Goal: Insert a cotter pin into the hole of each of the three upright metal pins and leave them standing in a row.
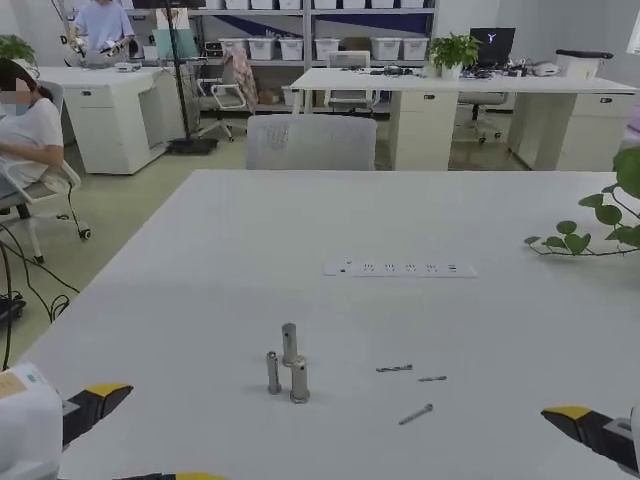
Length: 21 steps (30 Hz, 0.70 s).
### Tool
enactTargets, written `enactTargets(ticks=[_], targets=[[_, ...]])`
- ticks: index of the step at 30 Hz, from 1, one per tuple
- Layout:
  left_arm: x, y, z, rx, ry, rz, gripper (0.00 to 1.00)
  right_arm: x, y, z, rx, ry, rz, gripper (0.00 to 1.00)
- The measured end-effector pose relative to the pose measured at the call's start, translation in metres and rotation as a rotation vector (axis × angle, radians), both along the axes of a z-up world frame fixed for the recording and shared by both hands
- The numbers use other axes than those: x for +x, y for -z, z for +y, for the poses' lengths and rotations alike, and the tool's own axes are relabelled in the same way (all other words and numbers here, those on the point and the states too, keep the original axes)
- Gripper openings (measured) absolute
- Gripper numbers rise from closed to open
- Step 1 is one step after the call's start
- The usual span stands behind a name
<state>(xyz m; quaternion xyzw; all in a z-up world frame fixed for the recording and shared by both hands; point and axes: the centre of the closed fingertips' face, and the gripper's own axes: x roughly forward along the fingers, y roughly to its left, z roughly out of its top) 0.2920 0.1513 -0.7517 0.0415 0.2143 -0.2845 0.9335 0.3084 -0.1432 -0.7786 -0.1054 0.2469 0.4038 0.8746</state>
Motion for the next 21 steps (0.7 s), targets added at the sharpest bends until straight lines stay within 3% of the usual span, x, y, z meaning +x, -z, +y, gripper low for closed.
enactTargets(ticks=[21], targets=[[-0.0001,0.0002,-0.0001,0.0,-0.002,0.002,1.0,-0.0002,0.0011,-0.0003,0.001,0.003,0.002,0.9]])
